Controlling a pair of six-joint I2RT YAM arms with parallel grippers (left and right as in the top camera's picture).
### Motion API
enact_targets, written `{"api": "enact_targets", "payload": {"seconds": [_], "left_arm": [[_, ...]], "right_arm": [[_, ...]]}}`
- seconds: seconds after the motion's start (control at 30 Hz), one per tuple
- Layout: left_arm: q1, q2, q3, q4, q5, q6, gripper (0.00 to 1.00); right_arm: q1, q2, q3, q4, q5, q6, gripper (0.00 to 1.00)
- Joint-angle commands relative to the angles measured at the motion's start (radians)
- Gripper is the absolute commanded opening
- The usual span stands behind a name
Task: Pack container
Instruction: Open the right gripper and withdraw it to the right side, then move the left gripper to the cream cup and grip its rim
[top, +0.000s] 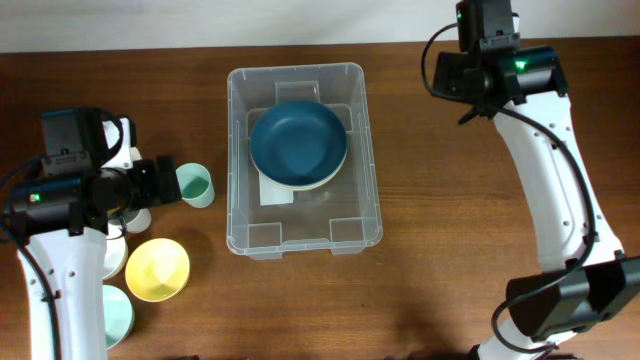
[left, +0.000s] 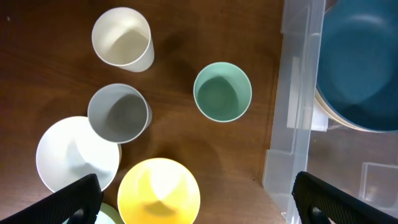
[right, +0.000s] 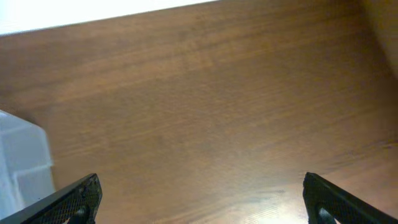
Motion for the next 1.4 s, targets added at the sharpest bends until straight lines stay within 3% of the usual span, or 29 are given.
{"api": "enact_targets", "payload": {"seconds": [0.0, 0.43, 0.6, 1.0, 1.17, 1.37], "left_arm": [[0.005, -0.018, 0.019, 0.005, 0.011, -0.013, 1.00], [0.005, -0.018, 0.019, 0.011, 0.011, -0.014, 1.00], [0.005, -0.018, 0.019, 0.011, 0.011, -0.014, 1.00], [0.005, -0.006, 0.019, -0.003, 0.011, -0.058, 1.00], [0.031, 0.068, 0.078, -0.002, -0.020, -0.059, 1.00], [0.168, 0.344, 0.375, -0.075, -0.020, -0.058, 1.00]], "right_arm": [[-0.007, -0.109, 0.008, -0.038, 0.056, -0.032, 0.99], [-0.051, -0.358, 0.006, -0.390, -0.204, -0.031, 0.99], [-0.051, -0.447, -0.057, -0.455, -0.247, -0.031, 0.99], [-0.051, -0.684, -0.607, -0.303, -0.324, -0.033, 0.99], [-0.051, -0.684, -0.685, -0.261, -0.317, -0.071, 0.99], [-0.052, -0.684, -0.687, -0.256, -0.305, -0.099, 0.99]]}}
